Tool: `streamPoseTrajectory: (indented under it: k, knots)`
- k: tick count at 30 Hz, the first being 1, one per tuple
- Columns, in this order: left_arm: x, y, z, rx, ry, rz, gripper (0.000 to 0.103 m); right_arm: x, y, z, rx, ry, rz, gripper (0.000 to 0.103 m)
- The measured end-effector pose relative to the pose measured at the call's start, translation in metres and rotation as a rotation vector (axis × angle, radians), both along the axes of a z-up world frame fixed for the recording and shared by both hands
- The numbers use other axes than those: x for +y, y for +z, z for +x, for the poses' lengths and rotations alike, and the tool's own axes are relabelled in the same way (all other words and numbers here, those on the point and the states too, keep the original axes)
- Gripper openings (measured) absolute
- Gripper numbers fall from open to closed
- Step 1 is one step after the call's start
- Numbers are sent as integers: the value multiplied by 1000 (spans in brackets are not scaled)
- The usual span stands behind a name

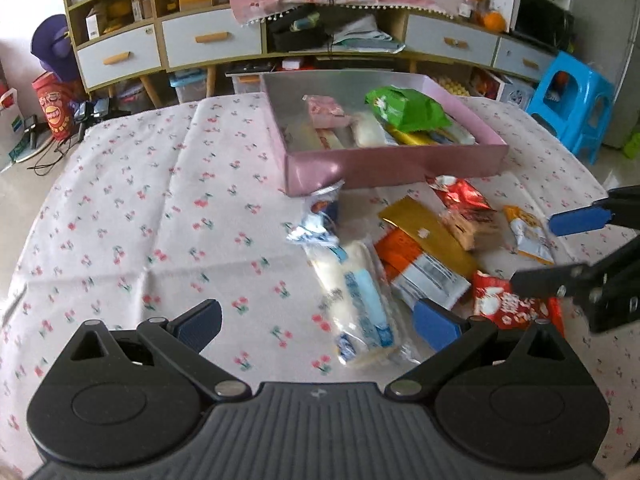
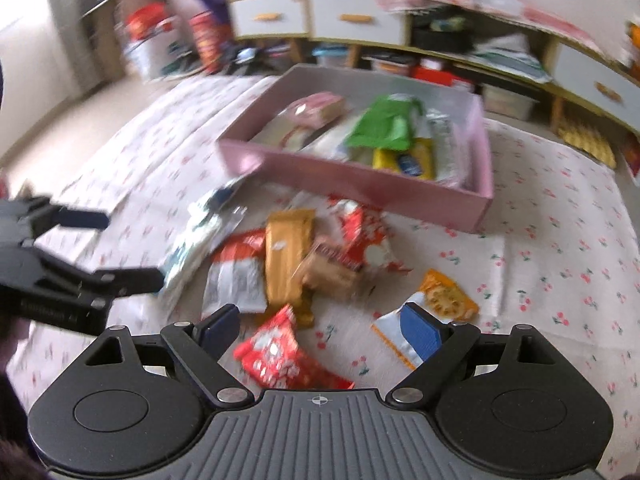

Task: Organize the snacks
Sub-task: 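Move both open tools back over the remaining snacks, then grasp the white bread roll packet with the left tool while the right tool grasps the red packet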

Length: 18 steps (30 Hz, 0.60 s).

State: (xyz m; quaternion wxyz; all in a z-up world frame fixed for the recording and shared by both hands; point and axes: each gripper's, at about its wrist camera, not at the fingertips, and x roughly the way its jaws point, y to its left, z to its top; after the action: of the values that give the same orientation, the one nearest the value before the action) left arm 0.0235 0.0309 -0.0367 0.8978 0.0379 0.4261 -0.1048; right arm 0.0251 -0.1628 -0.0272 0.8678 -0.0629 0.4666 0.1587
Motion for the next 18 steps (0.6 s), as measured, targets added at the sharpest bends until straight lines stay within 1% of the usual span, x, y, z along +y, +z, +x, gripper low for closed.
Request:
streamPoseTrajectory:
  k: [4,6,9,12,13,18]
  knots:
    - [-6,-4,-2,-1,12,-25,101,4,-8,-11,29,135,8,89]
    - [-6,-7,0,7,26,-45,99,10,-14,-17,36,192,-19,89]
    - [-9,-15,5,19,52,-42,93,18,-22,-22,45,251,-71,89]
    - [-12,-21,9,37,65,-28,88,23,-29,-24,43,276,-128,89]
    - [-12,-23,10,41,69,-26,88,23,-31,-23,41,279,-143,89]
    - [-14,-23,10,32,73,-13,87,19,-30,-19,20,255,-153,89]
